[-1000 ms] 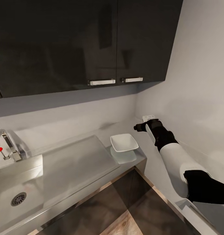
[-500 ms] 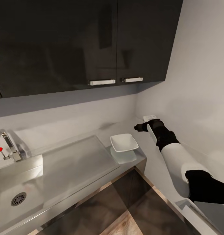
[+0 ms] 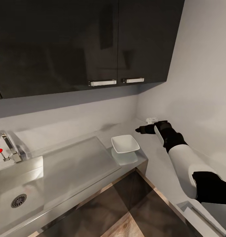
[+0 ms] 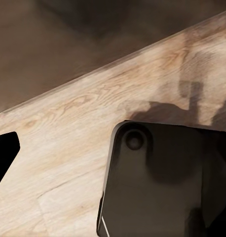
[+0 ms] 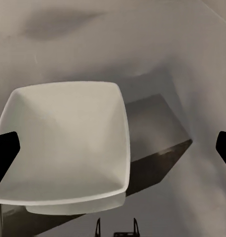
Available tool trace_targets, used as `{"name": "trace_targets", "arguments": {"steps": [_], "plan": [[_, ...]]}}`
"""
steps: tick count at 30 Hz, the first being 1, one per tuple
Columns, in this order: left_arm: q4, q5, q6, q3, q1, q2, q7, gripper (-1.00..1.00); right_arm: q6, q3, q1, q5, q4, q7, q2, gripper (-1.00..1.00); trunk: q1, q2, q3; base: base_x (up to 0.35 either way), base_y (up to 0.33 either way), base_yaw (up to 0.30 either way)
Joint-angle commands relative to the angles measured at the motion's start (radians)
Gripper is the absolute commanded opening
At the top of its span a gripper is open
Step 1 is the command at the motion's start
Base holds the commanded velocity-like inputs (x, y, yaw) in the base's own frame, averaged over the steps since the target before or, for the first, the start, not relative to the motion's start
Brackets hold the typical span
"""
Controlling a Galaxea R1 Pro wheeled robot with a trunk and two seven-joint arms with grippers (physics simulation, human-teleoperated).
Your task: In the kitchen, take the Vidalia onion out of the sink, dice it on the chopping board with the paring knife, put the diced onion into the bowl on the countertop, then place both the paring knife and the chopping board into the sink.
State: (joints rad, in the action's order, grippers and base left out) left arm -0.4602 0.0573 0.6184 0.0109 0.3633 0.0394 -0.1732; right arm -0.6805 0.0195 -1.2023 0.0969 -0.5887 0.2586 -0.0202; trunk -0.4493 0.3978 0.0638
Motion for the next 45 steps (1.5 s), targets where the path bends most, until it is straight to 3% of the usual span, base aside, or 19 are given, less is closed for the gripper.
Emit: {"name": "trace_targets", "arguments": {"steps": [1,18,25,45], "plan": [[-0.002,0.006,0.001,0.001,0.000,0.000,0.000,1.00,-0.003,0.002,-0.001,0.010,0.000,0.010,-0.002,1.00,-0.001,0.002,0.002,0.000,0.000,0.000],[-0.002,0.006,0.001,0.001,0.000,0.000,-0.001,1.00,-0.004,0.002,-0.001,0.012,0.003,-0.015,-0.007,1.00,-0.001,0.002,0.002,0.000,0.000,0.000],[0.001,0.006,0.001,0.001,0.000,0.000,0.000,1.00,-0.004,0.002,-0.001,0.012,0.010,-0.038,-0.024,1.00,-0.001,0.002,0.003,0.000,0.000,0.000],[0.008,0.006,0.001,0.001,0.000,0.001,0.000,1.00,0.003,-0.008,-0.001,0.010,0.057,-0.033,-0.030,1.00,-0.001,0.002,0.025,0.000,0.000,0.000]]}}
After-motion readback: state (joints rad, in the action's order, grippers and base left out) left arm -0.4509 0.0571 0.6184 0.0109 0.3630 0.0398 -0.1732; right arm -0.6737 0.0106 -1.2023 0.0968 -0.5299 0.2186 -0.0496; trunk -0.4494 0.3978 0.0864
